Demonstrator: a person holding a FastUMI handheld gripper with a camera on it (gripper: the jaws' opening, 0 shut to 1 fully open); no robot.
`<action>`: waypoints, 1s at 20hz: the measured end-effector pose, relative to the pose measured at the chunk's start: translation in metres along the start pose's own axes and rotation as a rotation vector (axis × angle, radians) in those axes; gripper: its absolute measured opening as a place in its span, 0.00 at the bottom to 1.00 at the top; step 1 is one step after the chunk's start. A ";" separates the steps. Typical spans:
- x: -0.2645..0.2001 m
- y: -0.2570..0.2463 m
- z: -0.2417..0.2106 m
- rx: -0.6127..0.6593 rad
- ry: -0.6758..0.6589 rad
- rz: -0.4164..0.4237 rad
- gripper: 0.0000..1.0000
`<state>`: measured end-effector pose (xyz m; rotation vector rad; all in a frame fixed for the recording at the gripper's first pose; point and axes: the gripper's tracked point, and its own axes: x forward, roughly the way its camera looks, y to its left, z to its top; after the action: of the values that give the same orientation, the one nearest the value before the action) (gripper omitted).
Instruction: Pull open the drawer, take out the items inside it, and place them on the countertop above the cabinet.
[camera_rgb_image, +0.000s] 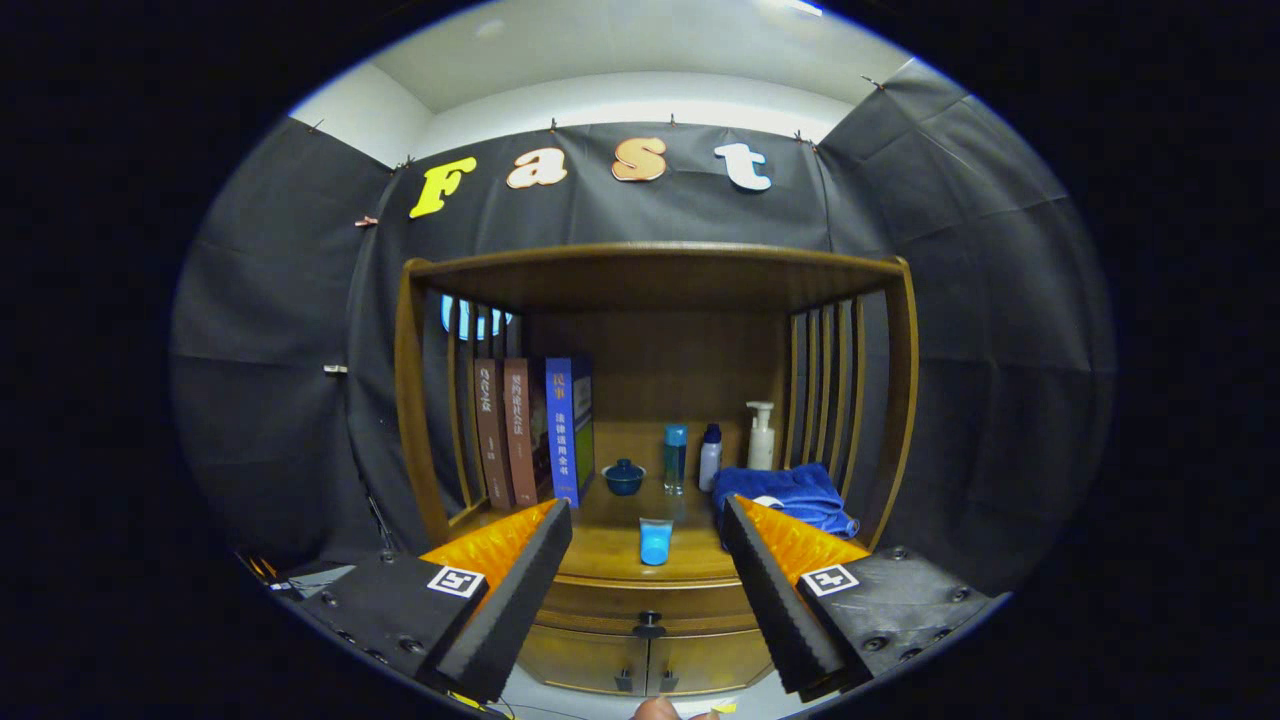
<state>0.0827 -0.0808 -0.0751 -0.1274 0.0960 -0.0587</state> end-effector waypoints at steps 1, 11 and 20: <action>-0.007 0.001 0.009 0.004 -0.009 0.004 0.99; -0.047 0.011 0.056 -0.003 -0.045 0.007 0.99; -0.043 0.007 0.048 0.010 -0.026 -0.006 0.99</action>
<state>0.0454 -0.0648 -0.0242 -0.1179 0.0693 -0.0639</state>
